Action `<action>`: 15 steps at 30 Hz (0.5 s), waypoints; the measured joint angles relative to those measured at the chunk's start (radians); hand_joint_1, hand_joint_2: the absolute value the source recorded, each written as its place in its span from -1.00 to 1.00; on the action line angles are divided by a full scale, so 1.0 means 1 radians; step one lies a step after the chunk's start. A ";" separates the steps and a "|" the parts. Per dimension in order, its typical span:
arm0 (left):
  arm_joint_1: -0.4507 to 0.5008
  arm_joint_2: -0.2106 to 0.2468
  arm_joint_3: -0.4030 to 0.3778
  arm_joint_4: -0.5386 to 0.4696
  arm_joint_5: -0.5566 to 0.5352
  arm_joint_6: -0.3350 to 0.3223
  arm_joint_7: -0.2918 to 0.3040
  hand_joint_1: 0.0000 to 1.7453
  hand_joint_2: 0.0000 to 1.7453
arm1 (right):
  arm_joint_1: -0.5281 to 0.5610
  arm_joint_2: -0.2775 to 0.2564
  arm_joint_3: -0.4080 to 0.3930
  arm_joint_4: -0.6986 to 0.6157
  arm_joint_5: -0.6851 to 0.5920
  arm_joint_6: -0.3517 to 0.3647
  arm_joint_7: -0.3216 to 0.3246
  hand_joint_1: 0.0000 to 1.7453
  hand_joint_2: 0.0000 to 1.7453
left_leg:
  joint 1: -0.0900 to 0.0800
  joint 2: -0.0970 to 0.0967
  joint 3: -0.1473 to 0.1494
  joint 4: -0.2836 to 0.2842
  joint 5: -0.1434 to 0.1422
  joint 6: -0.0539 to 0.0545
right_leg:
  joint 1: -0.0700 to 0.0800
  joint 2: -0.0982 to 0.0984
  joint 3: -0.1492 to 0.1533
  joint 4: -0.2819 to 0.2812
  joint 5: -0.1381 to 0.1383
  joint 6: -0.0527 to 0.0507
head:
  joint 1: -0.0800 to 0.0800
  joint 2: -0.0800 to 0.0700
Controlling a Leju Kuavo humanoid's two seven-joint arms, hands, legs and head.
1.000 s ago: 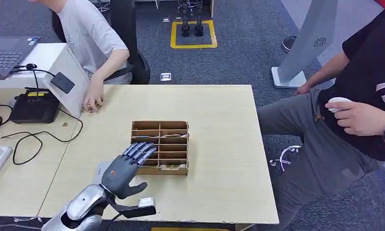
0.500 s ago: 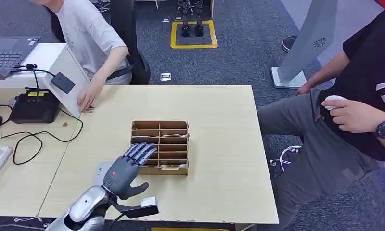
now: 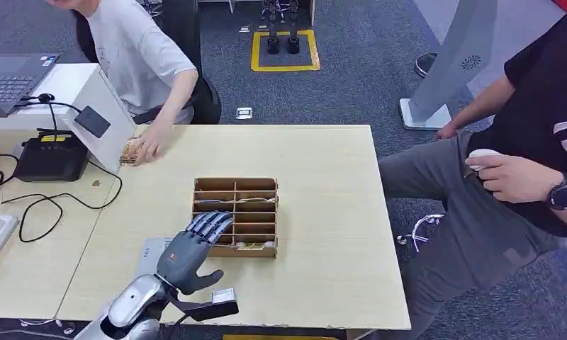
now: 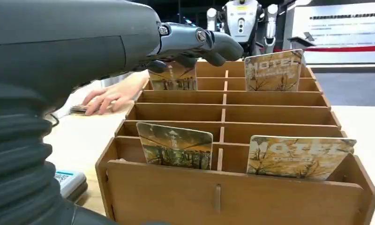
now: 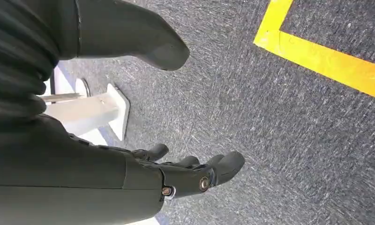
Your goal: Pass the card to the sensor for recognition and then transmit it.
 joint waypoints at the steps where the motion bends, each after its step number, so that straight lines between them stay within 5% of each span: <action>1: 0.000 -0.001 0.000 0.002 0.000 0.002 0.002 -1.00 1.00 | 0.000 0.000 0.000 0.000 0.001 0.000 -0.001 -1.00 1.00 | 0.000 0.000 0.000 0.000 0.000 0.000 | 0.000 0.000 0.000 0.000 0.000 0.000 | 0.000 0.000; 12: 0.000 -0.012 0.017 0.040 -0.035 0.034 0.038 -1.00 1.00 | 0.000 0.000 0.000 0.000 0.008 -0.002 -0.010 -1.00 1.00 | 0.000 0.000 0.000 0.000 0.000 0.000 | 0.000 0.000 0.000 0.000 0.000 0.000 | 0.000 0.000; 13: 0.000 -0.013 0.017 0.043 -0.036 0.034 0.038 1.00 1.00 | 0.000 0.000 0.000 0.000 0.009 -0.002 -0.010 -1.00 1.00 | 0.000 0.000 0.000 0.000 0.000 0.000 | 0.000 0.000 0.000 0.000 0.000 0.000 | 0.000 0.000; 15: 0.000 -0.015 0.018 0.050 -0.036 0.034 0.038 1.00 1.00 | 0.000 0.000 0.000 0.000 0.010 -0.002 -0.010 -1.00 1.00 | 0.000 0.000 0.000 0.000 0.000 0.000 | 0.000 0.000 0.000 0.000 0.000 0.000 | 0.000 0.000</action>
